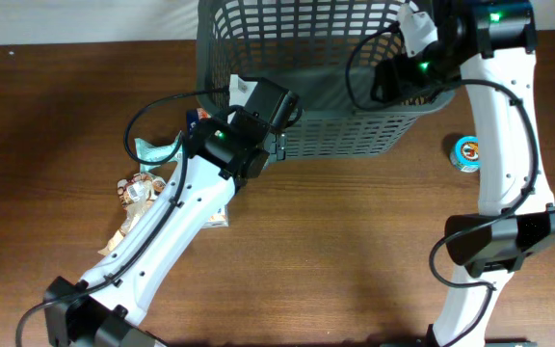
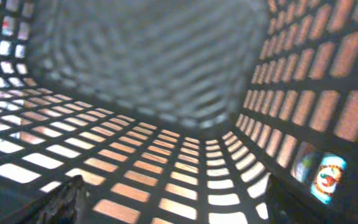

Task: Pack container

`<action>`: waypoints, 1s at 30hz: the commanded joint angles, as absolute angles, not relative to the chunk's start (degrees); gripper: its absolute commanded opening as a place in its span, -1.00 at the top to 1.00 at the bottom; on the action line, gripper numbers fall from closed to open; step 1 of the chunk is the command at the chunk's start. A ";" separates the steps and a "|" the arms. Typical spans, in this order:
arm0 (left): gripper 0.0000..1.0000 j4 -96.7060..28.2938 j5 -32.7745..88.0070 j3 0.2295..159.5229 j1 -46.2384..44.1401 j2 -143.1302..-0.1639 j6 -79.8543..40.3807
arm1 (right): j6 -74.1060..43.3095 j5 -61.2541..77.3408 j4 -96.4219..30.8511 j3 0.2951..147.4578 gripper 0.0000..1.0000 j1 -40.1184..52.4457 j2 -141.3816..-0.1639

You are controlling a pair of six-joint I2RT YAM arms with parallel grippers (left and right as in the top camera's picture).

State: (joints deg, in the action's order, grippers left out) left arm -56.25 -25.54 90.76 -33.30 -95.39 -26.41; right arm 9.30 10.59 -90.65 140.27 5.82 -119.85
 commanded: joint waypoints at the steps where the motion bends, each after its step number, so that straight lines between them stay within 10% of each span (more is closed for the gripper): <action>1: -0.99 -56.16 -25.98 91.90 -32.86 -95.07 -25.87 | 9.61 13.04 -90.91 145.01 -0.79 8.29 -118.52; 14: -0.99 -59.44 -26.94 92.01 -32.88 -79.90 -25.87 | 4.32 11.57 -97.32 168.35 -0.98 4.34 -113.34; 30: -0.99 -76.05 -46.83 91.98 -30.06 -67.75 -34.92 | -17.30 -0.95 -97.34 161.14 -0.98 -24.62 -99.15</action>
